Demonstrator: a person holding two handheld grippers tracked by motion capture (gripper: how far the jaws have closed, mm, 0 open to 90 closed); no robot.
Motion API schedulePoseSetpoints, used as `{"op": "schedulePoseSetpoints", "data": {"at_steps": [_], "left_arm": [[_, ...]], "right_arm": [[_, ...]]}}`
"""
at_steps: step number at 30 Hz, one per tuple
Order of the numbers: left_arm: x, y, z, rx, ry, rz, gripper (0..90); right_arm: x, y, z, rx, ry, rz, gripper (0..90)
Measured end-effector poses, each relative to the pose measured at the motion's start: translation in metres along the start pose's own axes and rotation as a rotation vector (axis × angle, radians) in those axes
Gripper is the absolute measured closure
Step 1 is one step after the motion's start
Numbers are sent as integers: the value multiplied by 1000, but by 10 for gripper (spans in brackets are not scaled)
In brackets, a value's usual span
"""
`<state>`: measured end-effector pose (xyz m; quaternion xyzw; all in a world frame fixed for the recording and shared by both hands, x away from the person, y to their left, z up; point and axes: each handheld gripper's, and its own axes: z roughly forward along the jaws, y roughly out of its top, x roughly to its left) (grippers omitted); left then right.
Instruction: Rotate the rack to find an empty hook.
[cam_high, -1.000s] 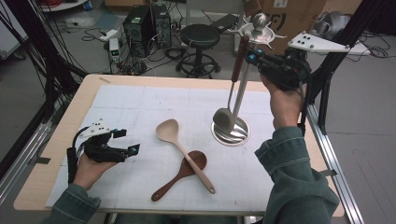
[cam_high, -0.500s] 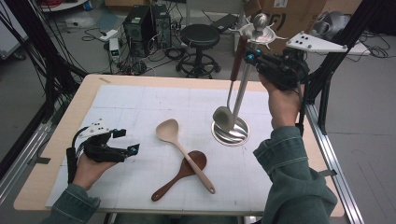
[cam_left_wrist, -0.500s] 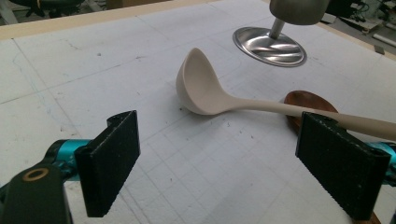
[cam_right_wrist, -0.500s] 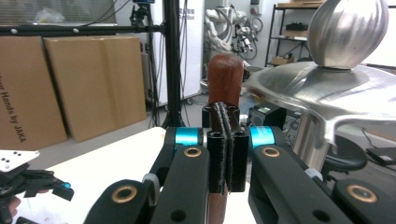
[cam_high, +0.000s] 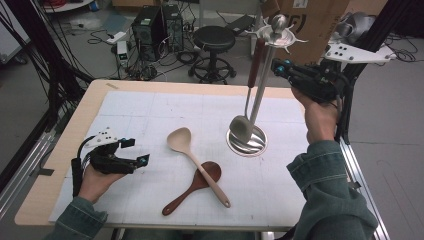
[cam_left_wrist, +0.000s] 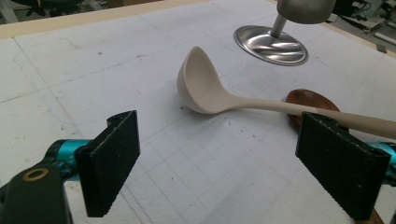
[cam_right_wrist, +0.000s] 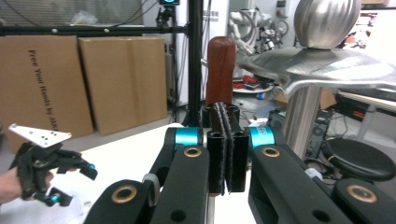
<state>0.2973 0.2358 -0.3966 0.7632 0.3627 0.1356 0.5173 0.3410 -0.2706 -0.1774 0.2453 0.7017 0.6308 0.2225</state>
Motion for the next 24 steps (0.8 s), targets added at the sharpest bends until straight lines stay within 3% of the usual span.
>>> {"op": "schedulePoseSetpoints", "data": {"at_steps": [6,24], "left_arm": [[0,0,0,1,-1,1,144],[1,0,0,-1,0,1,145]], "right_arm": [[-8,-2,-7,7,14,0,896],[-24,2,-27,-32,-23,25,896]]}}
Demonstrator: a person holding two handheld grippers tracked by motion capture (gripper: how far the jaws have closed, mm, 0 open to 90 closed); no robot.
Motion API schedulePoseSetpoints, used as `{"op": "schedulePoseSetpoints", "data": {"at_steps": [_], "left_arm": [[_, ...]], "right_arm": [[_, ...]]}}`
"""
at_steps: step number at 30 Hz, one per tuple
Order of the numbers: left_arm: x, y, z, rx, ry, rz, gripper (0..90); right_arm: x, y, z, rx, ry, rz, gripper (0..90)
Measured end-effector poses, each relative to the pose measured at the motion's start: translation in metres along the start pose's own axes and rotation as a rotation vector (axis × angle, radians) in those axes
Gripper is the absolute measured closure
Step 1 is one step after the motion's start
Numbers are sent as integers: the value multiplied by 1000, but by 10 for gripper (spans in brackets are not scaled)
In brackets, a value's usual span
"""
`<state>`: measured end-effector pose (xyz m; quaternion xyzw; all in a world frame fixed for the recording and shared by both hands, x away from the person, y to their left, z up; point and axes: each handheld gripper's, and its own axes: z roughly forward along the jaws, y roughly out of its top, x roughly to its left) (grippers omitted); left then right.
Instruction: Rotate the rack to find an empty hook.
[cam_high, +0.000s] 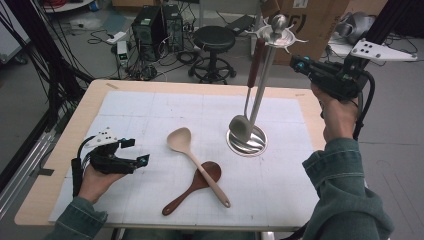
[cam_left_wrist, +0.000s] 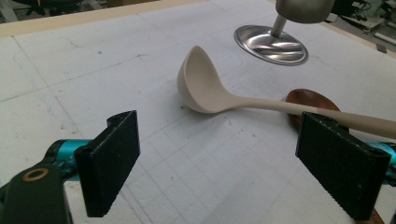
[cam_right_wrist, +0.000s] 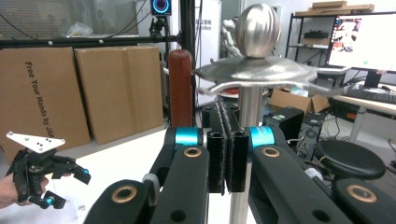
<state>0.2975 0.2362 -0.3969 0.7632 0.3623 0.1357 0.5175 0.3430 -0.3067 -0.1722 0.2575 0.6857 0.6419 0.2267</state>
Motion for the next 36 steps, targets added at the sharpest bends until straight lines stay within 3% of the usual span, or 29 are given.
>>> {"op": "schedulePoseSetpoints", "data": {"at_steps": [12,24,36], "left_arm": [[0,0,0,-2,-2,1,144],[1,0,-1,-11,1,-5,142],[0,1,-2,-13,1,-5,142]], "right_arm": [[7,9,5,7,5,-26,896],[18,12,23,20,33,-53,896],[29,16,44,43,18,-58,896]]}}
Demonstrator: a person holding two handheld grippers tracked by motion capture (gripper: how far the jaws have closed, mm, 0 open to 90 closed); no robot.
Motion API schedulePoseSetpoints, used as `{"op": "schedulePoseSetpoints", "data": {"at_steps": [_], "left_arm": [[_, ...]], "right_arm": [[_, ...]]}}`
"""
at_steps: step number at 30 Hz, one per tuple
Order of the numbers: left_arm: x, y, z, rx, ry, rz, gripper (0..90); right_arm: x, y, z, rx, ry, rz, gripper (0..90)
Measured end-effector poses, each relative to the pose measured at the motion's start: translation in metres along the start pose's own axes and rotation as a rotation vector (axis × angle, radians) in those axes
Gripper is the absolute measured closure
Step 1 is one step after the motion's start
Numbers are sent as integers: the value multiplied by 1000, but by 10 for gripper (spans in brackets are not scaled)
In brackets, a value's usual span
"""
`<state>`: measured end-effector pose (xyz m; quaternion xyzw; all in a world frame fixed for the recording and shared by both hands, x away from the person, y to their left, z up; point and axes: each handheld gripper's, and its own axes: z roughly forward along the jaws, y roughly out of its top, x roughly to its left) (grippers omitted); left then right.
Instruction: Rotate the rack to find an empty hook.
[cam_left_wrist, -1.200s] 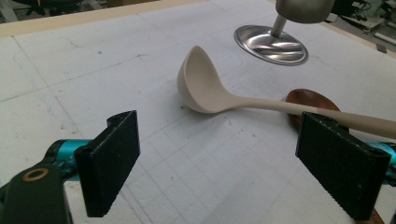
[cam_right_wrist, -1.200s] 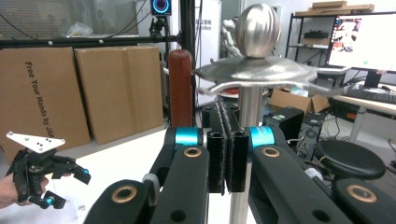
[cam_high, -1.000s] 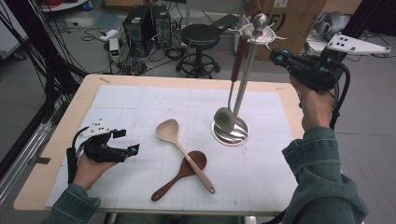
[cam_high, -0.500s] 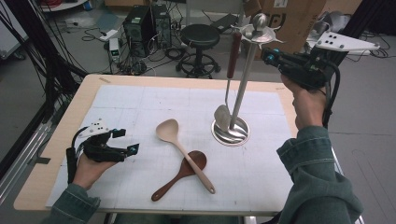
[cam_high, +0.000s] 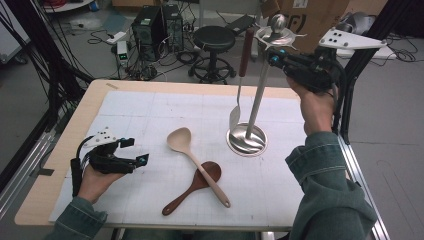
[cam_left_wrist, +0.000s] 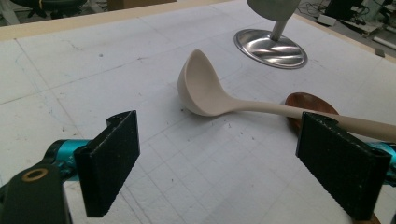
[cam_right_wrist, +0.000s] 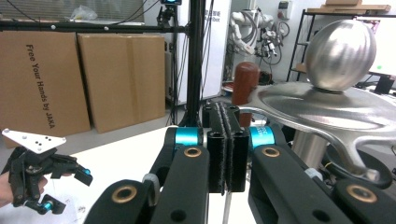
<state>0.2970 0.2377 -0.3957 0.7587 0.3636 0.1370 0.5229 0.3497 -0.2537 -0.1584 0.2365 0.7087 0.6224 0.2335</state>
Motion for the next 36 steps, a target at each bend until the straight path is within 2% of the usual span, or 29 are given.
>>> {"op": "schedulePoseSetpoints", "data": {"at_steps": [6,16,23,30,36], "left_arm": [[0,0,0,1,0,0,142],[0,0,0,3,0,2,142],[0,0,-1,0,-1,6,142],[0,0,-1,0,-2,2,142],[0,0,-1,5,0,4,142]], "right_arm": [[4,0,8,3,-22,3,896],[5,0,15,0,-26,14,897],[3,-4,7,-6,-7,14,896],[-4,-14,-8,-10,4,22,896],[-12,-19,-23,-14,-16,33,896]]}}
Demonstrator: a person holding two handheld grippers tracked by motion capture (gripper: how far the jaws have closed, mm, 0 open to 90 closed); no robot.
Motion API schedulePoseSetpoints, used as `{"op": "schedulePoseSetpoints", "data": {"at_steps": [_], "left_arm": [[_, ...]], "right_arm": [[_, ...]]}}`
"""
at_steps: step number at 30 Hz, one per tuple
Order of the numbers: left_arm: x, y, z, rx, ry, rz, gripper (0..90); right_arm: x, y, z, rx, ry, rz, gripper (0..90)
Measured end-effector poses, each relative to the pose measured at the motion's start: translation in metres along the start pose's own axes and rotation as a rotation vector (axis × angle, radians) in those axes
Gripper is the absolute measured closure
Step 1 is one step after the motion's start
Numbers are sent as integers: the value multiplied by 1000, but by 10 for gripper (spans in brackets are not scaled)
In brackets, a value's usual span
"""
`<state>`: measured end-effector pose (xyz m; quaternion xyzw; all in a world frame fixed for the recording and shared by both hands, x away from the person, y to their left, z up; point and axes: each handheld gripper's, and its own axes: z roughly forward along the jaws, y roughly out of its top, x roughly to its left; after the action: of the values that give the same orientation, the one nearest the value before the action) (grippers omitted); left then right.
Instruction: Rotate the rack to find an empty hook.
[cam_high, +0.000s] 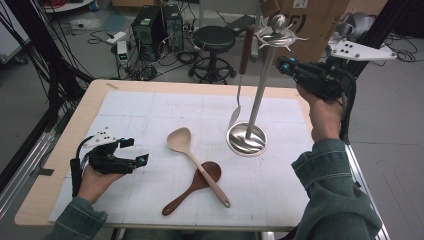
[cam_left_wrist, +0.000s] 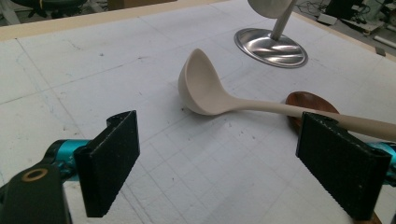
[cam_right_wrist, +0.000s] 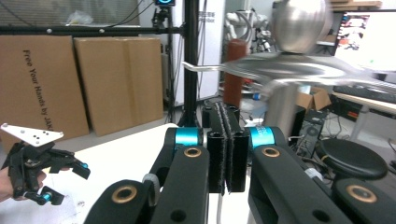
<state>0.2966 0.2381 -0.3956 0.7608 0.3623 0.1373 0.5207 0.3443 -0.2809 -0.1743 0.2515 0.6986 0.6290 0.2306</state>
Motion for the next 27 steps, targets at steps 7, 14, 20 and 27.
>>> {"op": "schedulePoseSetpoints", "data": {"at_steps": [7,14,20,27], "left_arm": [[0,0,0,-2,2,-3,142],[0,0,0,-2,1,1,142],[0,0,0,-2,1,-1,142],[-1,0,1,0,0,1,142]], "right_arm": [[-8,1,-15,-3,-30,15,896],[-11,9,-25,-21,-56,11,896],[-8,15,-20,0,-43,-11,897],[0,20,-10,13,-19,-32,897]]}}
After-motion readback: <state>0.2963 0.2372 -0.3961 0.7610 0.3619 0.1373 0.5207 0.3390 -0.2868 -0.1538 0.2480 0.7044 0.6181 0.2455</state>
